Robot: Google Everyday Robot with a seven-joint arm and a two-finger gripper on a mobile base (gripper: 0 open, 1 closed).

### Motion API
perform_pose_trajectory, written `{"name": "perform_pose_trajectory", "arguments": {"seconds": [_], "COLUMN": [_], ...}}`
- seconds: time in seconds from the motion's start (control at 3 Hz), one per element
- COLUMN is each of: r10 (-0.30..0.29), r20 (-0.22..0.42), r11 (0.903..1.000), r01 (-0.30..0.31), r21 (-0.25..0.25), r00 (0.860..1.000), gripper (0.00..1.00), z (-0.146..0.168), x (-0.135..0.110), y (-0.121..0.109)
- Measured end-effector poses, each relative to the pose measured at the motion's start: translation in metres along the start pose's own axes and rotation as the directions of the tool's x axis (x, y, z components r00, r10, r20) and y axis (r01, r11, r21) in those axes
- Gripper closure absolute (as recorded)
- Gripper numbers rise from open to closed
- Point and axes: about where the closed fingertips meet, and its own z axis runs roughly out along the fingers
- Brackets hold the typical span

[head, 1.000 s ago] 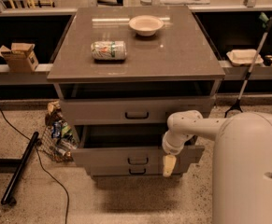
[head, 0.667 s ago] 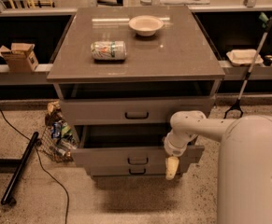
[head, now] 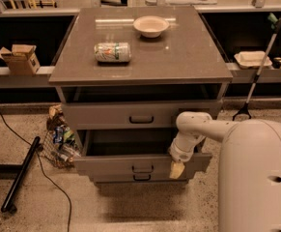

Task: Open middle drawer

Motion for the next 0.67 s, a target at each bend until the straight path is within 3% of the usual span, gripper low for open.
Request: {"name": "perform_pose_trajectory", "arguments": {"seconds": [0.67], "r10": [0.013], "r20": [0.001], "r11": [0.9995], "r01": [-0.013], "r21": [0.028], "r00": [1.000], "gripper": [0.93], "z": [-0.006], "x": [-0.001], "y": [0.011]}}
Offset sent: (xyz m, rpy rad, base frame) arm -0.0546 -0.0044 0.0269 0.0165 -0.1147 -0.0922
